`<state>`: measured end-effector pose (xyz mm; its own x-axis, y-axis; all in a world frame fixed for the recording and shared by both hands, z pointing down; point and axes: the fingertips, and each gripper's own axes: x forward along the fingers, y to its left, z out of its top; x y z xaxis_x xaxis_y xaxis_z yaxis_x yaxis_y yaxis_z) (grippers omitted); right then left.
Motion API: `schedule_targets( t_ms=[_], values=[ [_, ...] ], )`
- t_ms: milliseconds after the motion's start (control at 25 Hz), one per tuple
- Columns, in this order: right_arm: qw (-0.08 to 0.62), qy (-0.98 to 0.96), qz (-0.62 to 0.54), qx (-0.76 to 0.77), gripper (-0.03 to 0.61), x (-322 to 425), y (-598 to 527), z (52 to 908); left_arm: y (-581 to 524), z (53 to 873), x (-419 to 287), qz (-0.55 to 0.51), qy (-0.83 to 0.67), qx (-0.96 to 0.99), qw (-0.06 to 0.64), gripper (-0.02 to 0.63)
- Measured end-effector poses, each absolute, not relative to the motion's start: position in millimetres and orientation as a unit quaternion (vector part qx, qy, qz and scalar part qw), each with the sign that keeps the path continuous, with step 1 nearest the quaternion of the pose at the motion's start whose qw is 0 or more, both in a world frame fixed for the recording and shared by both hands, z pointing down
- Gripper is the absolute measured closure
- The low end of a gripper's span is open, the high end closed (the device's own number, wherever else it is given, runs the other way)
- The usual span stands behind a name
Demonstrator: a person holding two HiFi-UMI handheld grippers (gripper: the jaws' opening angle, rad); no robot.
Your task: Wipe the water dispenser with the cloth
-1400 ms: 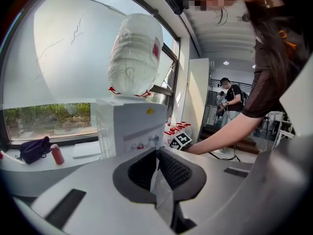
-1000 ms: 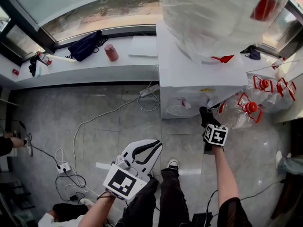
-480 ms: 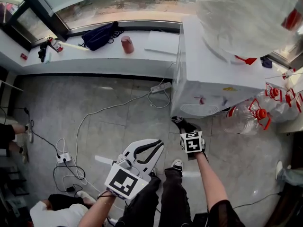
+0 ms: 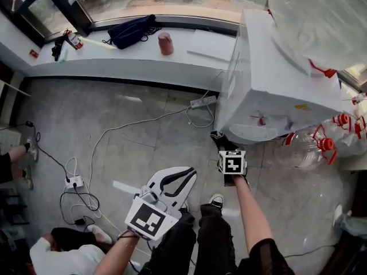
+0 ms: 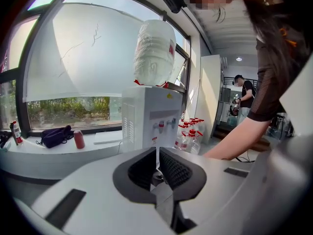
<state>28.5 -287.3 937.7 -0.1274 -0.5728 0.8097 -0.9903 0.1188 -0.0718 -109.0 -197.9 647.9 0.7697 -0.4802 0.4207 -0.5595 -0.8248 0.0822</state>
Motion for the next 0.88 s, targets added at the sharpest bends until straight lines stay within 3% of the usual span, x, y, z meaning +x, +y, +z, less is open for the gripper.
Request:
schedule_targets(
  t_ms=[200,880],
  values=[
    [0.308,-0.646,0.342,0.608,0.474,74,-286,942,-196,661,-105,0.199,-0.27,0.936,0.107,0.592],
    [0.362,-0.555,0.321,0.676,0.472,267,-249,939,-208,671,-52,0.197,-0.228,0.949,0.088,0.592]
  ],
)
